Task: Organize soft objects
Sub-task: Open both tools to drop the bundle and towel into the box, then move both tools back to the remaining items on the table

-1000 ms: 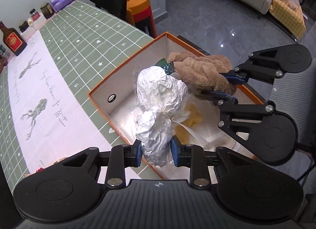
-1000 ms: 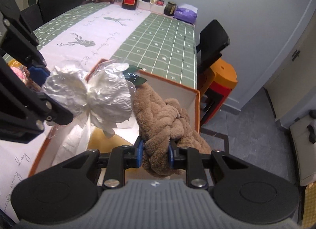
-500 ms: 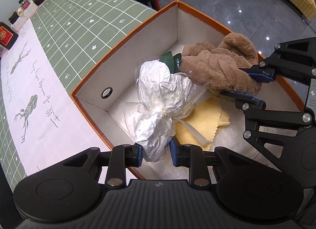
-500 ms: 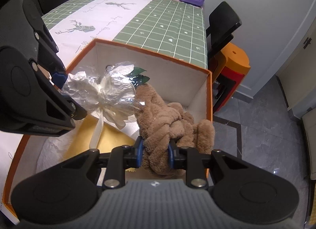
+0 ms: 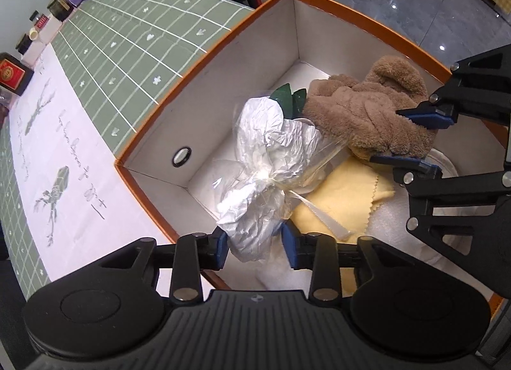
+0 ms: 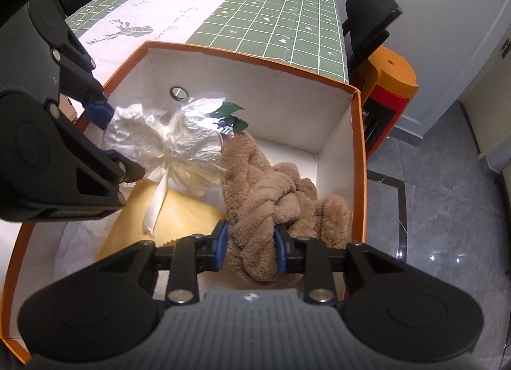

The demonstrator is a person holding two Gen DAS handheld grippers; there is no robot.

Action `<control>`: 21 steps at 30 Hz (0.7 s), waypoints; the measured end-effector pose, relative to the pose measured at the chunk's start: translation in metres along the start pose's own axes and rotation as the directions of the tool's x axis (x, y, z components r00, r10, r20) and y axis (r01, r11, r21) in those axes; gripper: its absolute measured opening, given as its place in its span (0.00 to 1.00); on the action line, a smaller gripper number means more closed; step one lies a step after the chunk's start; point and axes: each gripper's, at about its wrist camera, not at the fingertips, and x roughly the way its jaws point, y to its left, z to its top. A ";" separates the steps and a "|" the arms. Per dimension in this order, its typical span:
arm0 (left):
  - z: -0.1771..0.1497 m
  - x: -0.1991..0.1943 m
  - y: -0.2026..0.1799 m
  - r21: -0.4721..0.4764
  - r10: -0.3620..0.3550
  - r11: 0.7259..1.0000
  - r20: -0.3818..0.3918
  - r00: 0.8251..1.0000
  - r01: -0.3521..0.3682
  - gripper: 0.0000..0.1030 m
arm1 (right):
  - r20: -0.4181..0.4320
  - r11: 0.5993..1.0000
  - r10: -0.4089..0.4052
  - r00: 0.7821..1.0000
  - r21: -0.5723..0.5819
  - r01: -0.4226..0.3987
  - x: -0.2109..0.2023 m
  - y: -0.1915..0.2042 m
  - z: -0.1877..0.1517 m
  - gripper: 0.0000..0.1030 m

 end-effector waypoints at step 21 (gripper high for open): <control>-0.040 -0.060 0.019 -0.019 -0.012 1.000 0.157 0.988 0.015 0.54 | 0.078 0.996 -0.059 0.995 -0.060 0.064 -0.057 0.042 0.007 0.44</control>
